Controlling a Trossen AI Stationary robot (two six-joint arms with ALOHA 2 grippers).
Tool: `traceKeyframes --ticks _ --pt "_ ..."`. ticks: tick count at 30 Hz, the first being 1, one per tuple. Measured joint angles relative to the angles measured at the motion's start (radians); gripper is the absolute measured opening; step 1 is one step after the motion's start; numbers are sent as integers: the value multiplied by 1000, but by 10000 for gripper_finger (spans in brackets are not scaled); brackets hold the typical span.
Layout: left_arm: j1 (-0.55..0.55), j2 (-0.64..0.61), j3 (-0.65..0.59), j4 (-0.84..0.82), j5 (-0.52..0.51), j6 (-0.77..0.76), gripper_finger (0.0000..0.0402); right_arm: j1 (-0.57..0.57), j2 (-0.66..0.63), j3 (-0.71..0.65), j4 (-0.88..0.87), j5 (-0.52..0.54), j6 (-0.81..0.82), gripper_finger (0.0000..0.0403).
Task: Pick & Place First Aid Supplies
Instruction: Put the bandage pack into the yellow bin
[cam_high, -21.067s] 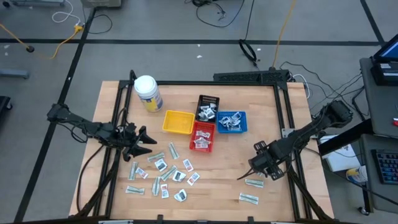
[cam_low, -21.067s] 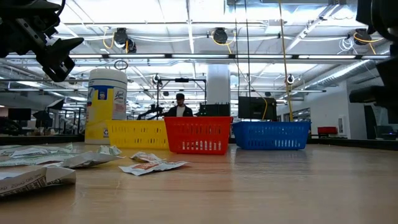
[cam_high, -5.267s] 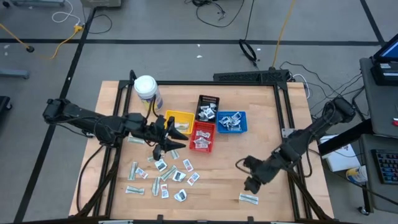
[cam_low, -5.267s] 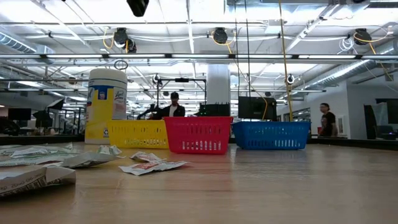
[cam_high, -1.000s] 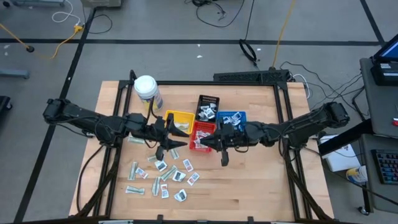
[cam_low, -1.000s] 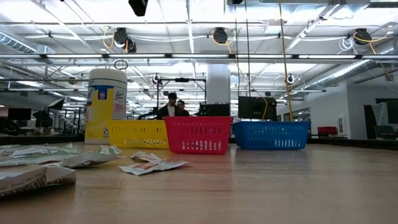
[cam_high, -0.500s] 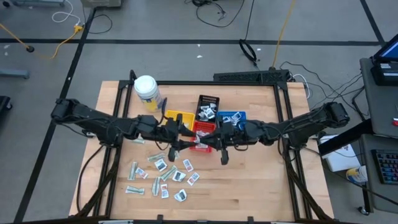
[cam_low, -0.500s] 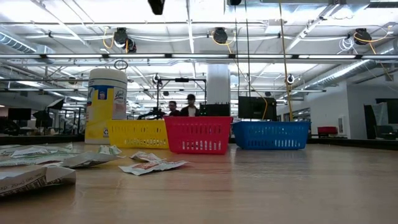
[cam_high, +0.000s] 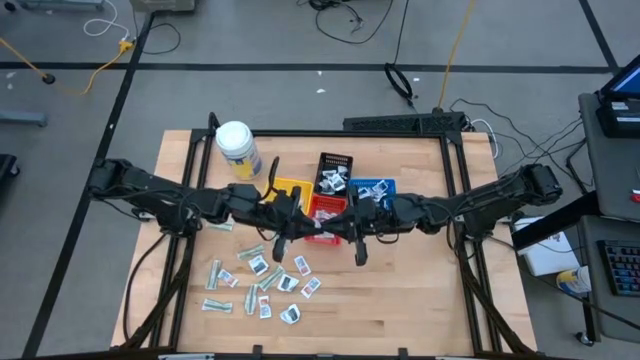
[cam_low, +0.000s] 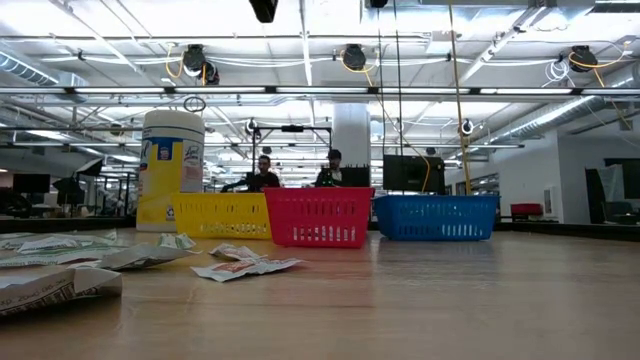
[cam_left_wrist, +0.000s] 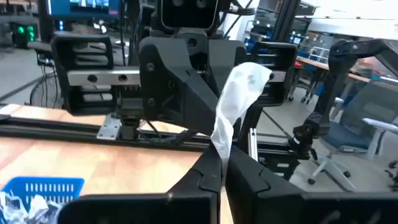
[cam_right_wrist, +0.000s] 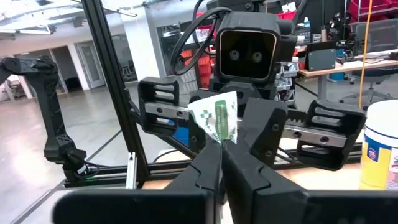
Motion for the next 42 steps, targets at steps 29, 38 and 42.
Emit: traceKeyframes --ticks 29,38,42 --pt "158 322 580 -1726 6 331 1 -5 -311 0 -282 3 -72 133" --pt "220 346 582 -1730 -11 382 0 -5 -318 1 -284 3 -72 136" --pt "300 346 582 -1733 -55 423 0 -5 -318 1 -286 3 -75 137"
